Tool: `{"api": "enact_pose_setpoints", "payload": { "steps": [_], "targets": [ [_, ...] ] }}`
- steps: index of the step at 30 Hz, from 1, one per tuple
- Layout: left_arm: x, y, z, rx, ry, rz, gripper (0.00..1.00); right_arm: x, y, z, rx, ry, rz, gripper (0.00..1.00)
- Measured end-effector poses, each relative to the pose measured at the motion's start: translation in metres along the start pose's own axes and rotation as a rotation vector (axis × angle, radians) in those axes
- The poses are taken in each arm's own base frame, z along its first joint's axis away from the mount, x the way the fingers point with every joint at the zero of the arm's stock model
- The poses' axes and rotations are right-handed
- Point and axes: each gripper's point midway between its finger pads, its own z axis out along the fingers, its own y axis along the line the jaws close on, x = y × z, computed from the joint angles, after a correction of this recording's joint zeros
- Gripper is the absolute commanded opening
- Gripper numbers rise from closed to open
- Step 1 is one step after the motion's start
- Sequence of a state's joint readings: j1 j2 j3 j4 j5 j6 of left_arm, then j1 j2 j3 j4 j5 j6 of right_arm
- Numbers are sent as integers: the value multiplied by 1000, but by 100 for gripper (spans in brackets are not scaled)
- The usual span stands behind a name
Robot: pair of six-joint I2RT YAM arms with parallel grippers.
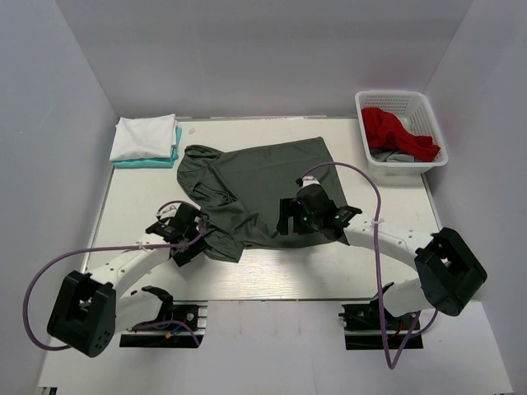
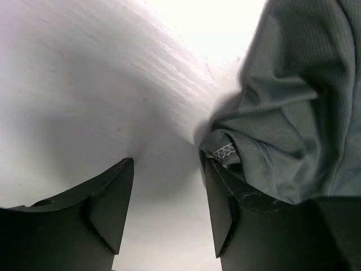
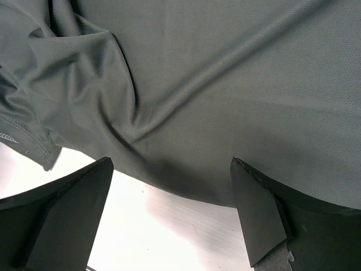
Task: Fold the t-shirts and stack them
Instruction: Flatten out the tshirt
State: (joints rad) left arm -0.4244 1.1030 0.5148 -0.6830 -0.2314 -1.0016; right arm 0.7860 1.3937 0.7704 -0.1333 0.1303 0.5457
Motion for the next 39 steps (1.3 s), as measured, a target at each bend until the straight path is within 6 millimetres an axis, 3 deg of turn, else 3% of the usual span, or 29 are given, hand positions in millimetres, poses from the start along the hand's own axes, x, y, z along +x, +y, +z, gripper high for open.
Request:
{"api": "enact_pose_setpoints", "payload": {
  "steps": [11, 16, 19, 20, 23, 26, 31, 39],
  "targets": [
    [-23, -29, 12, 92, -91, 66, 64, -4, -7, 0, -5, 5, 27, 90],
    [-23, -45, 15, 175, -101, 126, 58, -5, -12, 0, 7, 8, 40, 90],
    [-23, -54, 19, 208, -99, 151, 40, -5, -16, -1, 16, 9, 53, 90],
    [-24, -57, 21, 208, -94, 158, 24, -5, -18, -2, 19, 6, 59, 90],
    [-28, -67, 27, 193, -84, 171, 0, -1, -22, -5, 29, 9, 77, 90],
    [-33, -73, 29, 161, -70, 177, 0, 3, -27, -6, 40, 14, 88, 90],
    [-27, -58, 25, 71, -18, 175, 0, 5, -38, -14, 84, 12, 123, 90],
    [1, -1, -4, -170, 131, 126, 3, 22, -76, -28, 240, 35, 229, 90]
  ]
}}
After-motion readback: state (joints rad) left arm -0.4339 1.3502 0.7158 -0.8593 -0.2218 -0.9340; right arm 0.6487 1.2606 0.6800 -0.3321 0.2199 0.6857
